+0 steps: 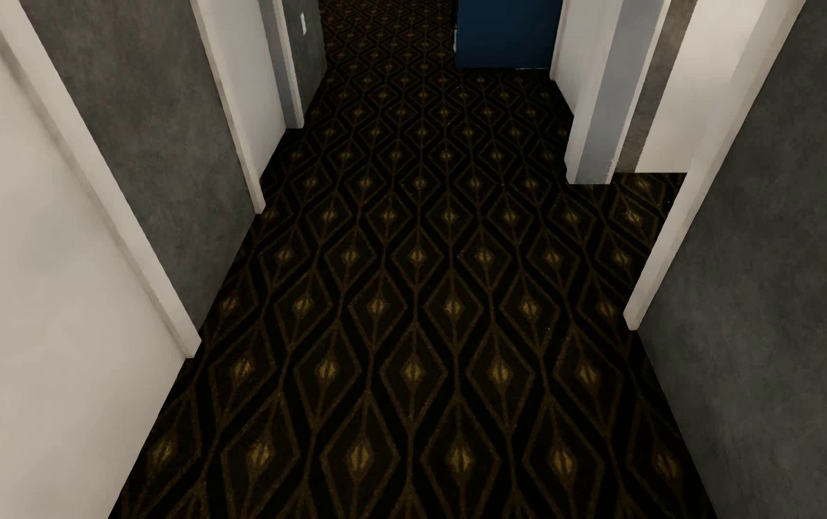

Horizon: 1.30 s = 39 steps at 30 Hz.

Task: Move towards the armchair

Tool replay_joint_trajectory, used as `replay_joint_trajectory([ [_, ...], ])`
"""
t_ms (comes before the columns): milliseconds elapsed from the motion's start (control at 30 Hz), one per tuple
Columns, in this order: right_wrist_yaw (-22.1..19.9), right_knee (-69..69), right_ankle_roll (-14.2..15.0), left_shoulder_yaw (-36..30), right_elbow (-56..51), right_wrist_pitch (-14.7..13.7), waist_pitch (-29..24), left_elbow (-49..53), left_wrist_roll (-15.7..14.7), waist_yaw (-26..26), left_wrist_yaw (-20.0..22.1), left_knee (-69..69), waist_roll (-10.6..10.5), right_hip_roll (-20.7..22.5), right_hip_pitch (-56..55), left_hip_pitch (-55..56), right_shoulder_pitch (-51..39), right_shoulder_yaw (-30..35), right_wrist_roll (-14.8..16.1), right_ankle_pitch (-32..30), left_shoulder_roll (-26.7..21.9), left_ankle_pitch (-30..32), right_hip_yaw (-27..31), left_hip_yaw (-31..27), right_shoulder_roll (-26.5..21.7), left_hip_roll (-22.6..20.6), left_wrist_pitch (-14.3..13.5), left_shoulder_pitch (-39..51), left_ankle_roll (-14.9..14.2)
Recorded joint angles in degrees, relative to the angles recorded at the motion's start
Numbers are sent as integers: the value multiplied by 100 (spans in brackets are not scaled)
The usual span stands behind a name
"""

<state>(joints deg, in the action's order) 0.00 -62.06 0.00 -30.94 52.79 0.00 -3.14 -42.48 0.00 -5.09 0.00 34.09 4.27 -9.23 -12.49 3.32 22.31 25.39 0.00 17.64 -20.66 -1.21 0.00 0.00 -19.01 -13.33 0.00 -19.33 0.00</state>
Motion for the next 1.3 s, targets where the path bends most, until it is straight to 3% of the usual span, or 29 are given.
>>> replay_joint_trajectory([
  [67, 0, 1878, 0, 551, 110, 0, 95, 913, 0, -407, 0, 46, -65, -56, -435, -472, 401, 12, 0, -446, -114, -561, 0, 0, 15, 80, 0, 129, 0],
  [133, 0, 3293, 0, 1056, 59, 0, 247, 1538, 0, -627, 0, 236, 22, -289, -742, -756, 785, -44, 0, -672, -168, -1059, 0, 0, 97, 195, 0, 264, 0],
  [233, 0, 3254, 0, 1346, -109, 0, 315, 1804, 0, -931, 0, 564, 79, -585, -819, -1400, 1214, 234, 0, -692, -175, -1497, 0, 0, 142, 801, 0, 311, 0],
  [300, 0, 2349, 0, 1431, 15, 0, 445, 1548, 0, -1069, 0, 875, 72, -582, -1078, -1555, 1183, 483, 0, -1711, -56, -1284, 0, 0, 165, 1278, 0, 111, 0],
  [333, 0, 1862, 0, 1512, 188, 0, 429, 1183, 0, -1034, 0, 1169, 2, -526, -1121, -1524, 1050, 529, 0, -1914, 85, -1014, 0, 0, 193, 1516, 0, 39, 0],
  [467, 0, 1452, 0, 403, -101, 0, 158, -679, 0, -839, 0, 1930, -36, -401, -572, -766, 331, 298, 0, -985, 155, 1065, 0, 0, 18, 1789, 0, 247, 0],
  [600, 0, 1757, 0, 466, -1090, 0, 106, -910, 0, -434, 0, 1555, -71, -354, 42, -72, 32, -635, 0, -542, -83, 3080, 0, 0, -384, 1825, 0, -261, 0],
  [633, 0, 1800, 0, 508, -1165, 0, 121, -874, 0, -414, 0, 1438, -115, -324, 185, -12, 16, -1028, 0, -450, -155, 3121, 0, 0, -446, 1872, 0, -340, 0],
  [767, 0, 1769, 0, 687, -988, 0, 165, -722, 0, -239, 0, 878, -270, -314, 507, 19, -79, -2298, 0, -153, -346, 3109, 0, 0, -584, 2013, 0, -420, 0],
  [933, 0, 1674, 0, 991, -728, 0, 108, -500, 0, 89, 0, 521, -233, -445, 637, 301, -179, -2022, 0, 164, -422, 2284, 0, 0, -805, 1960, 0, -222, 0],
  [1067, 0, 1718, 0, 1074, -992, 0, 38, -291, 0, 256, 0, 308, -236, -567, 680, 643, -134, -1848, 0, 48, -380, 1608, 0, 0, -741, 1901, 0, -177, 0],
  [1300, 0, 2045, 0, 696, -1492, 0, -215, -454, 0, 660, 0, 256, -245, -625, 743, 1464, -601, -1292, 0, 134, -194, 1220, 0, 0, -695, 1688, 0, -303, 0],
])
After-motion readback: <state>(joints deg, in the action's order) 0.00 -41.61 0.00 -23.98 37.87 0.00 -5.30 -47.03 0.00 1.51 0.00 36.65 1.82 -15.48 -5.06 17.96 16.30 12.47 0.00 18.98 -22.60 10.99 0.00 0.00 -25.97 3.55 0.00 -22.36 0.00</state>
